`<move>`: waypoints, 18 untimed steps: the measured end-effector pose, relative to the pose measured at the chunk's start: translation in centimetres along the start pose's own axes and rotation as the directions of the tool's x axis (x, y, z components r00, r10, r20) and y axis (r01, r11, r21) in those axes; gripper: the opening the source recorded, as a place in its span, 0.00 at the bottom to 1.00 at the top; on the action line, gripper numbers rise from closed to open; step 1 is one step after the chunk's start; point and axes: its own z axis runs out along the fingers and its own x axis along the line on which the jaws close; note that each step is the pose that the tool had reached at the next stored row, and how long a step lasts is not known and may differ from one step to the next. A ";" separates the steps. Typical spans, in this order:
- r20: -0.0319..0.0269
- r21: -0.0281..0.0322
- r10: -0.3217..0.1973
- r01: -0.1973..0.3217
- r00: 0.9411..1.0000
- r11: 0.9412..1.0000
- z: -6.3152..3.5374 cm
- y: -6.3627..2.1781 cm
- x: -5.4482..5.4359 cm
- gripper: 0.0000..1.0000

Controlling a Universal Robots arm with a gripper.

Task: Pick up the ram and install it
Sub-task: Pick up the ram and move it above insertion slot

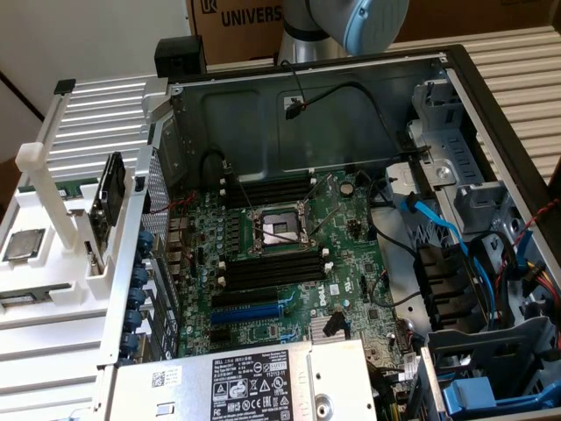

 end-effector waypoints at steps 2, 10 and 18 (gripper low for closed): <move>0.000 0.000 -0.004 0.004 1.000 1.000 0.10 -0.12 0.5 0.10; 0.002 0.000 -0.074 0.074 0.997 0.997 0.65 -0.14 1.2 0.10; -0.002 0.001 -0.101 0.101 0.995 0.995 1.10 0.09 1.3 0.10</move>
